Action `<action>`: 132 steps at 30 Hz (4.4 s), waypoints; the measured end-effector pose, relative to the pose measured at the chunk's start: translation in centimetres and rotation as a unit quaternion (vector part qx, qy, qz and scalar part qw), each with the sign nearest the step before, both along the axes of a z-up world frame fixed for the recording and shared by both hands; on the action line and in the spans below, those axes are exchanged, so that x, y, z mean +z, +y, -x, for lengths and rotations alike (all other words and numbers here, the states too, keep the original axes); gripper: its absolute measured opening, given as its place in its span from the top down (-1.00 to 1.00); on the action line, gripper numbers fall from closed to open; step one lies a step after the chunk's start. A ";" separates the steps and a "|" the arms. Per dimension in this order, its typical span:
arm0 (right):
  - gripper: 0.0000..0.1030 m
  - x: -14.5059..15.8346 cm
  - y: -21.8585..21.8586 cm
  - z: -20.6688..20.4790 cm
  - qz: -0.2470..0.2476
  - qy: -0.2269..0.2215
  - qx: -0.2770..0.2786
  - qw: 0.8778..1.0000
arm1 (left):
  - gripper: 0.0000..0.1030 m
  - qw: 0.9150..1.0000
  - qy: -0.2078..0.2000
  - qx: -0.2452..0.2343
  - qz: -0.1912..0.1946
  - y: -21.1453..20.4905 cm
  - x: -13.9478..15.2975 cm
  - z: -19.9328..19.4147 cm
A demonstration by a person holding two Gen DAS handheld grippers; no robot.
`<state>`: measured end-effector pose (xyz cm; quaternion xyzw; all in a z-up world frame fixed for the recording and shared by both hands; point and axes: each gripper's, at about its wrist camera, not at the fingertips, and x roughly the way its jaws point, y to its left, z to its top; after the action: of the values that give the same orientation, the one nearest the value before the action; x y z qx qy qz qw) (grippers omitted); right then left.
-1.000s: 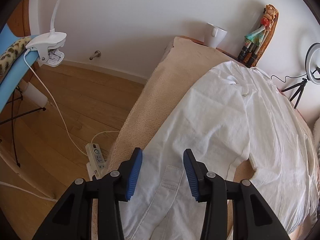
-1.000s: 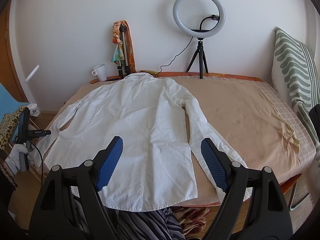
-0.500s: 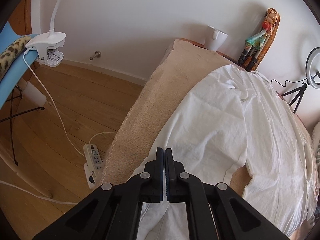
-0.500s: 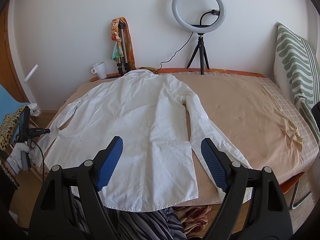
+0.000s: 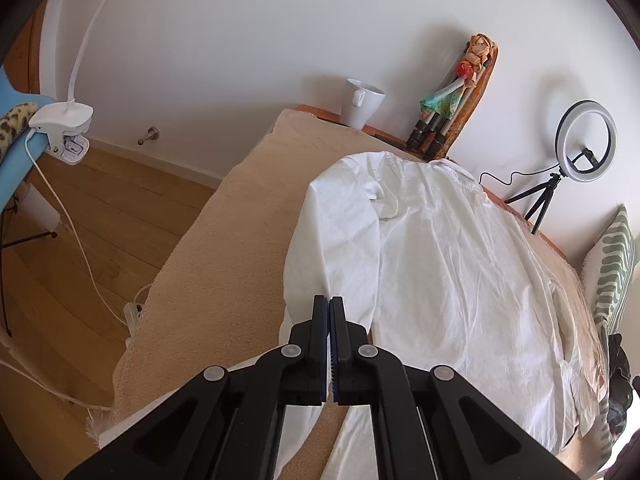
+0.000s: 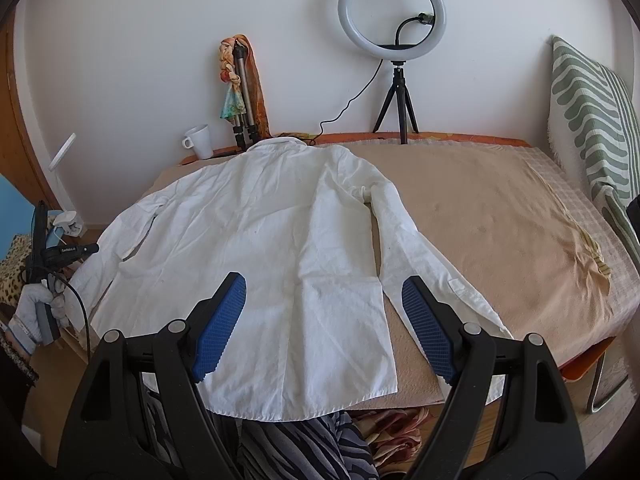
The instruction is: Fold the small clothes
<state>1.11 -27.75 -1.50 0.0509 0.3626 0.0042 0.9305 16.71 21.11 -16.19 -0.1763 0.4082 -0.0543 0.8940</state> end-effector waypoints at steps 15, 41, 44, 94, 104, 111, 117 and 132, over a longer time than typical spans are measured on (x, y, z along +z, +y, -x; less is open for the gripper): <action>-0.62 -0.4 -0.6 0.7 -0.013 0.000 0.001 1.000 | 0.96 0.989 -0.005 -0.144 -0.026 -14.6 0.5 2.4; 0.03 -7.8 16.6 -12.4 -0.116 0.144 0.246 0.951 | 0.29 0.998 0.025 -0.028 -0.058 -7.8 -3.4 13.0; 0.03 -8.8 19.3 -13.4 -0.113 0.158 0.267 0.944 | 0.37 0.998 0.030 -0.020 -0.058 -7.9 -3.9 12.8; -0.17 -12.8 32.3 -23.6 -0.033 0.264 0.274 0.924 | 0.77 0.996 0.012 0.036 0.083 -4.4 -6.2 15.0; -0.16 -16.5 36.4 -26.9 0.015 0.297 0.217 0.930 | 1.00 0.995 -0.028 -0.006 0.096 -5.3 -3.6 15.7; 0.08 -16.7 37.4 -27.4 0.055 0.301 0.207 0.929 | 1.00 0.996 -0.031 -0.015 0.087 -6.2 -3.0 15.6; 0.70 -16.5 36.6 -27.4 0.066 0.292 0.207 0.931 | 1.00 0.996 -0.034 -0.020 0.074 -6.9 -2.2 15.9; 0.90 -12.5 26.2 -27.2 -0.150 0.245 0.215 0.933 | 1.00 0.996 -0.053 -0.067 0.020 -12.0 0.8 16.0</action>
<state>28.31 -1.52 -14.04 0.1101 0.5771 0.2463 0.7708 0.69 9.10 -15.40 -0.1631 0.3697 -0.1313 0.9053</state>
